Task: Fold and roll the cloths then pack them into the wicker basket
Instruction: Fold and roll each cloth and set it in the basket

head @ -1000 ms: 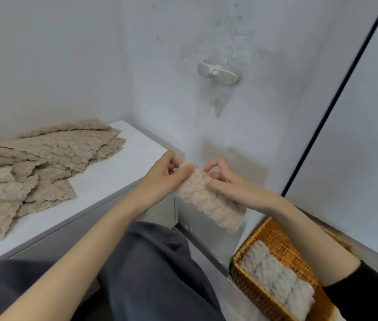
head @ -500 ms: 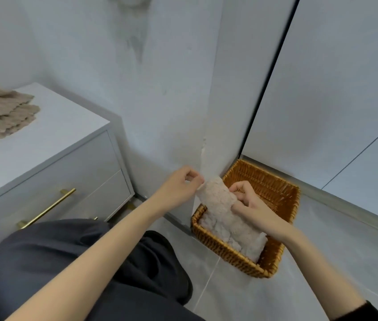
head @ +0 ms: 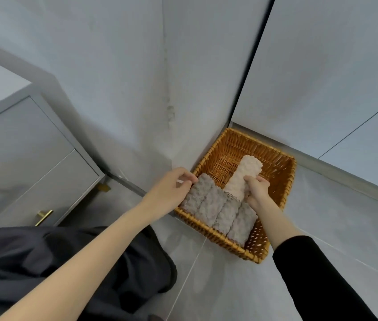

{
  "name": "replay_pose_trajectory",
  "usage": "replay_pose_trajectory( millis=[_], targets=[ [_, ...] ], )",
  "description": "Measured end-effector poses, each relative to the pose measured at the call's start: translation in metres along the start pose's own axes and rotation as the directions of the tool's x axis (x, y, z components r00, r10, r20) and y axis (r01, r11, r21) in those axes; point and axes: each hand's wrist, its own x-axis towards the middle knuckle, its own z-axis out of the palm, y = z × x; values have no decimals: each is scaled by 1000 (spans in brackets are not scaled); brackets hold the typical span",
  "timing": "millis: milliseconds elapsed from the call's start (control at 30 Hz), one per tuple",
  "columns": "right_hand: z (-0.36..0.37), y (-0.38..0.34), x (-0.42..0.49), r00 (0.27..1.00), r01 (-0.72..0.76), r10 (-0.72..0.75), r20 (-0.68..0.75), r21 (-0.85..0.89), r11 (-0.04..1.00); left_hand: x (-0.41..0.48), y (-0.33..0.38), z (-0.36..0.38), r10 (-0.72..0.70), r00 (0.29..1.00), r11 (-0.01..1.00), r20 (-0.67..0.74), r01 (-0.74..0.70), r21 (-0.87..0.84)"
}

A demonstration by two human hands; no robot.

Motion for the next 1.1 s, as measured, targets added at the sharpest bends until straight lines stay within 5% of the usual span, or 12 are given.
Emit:
replay_pose_trajectory(
  millis=[200,467,767,833,933,1033,1100],
  targets=[
    [36,5,44,999,-33,38,-39,123,992,11,-7,1,6,1000,997,-2,-6,-72],
    [66,22,92,996,-13,6,-93,-73,997,10,-18,-1,-46,999,990,18,48,-133],
    [91,51,105,992,-26,65,109,-327,945,15,-20,-4,-47,998,993,29,50,-103],
    [89,56,106,992,48,18,123,-515,856,15,-20,-4,-42,999,995,32,45,-91],
    [80,61,106,984,166,-156,91,-794,585,15,-20,-5,-39,999,996,38,42,-84],
    [80,63,103,943,295,-297,147,-782,549,15,-21,-6,-37,998,996,42,40,-83],
    [85,66,101,936,345,-265,232,-754,559,15,-21,-6,-36,998,995,47,40,-88]
  ],
)
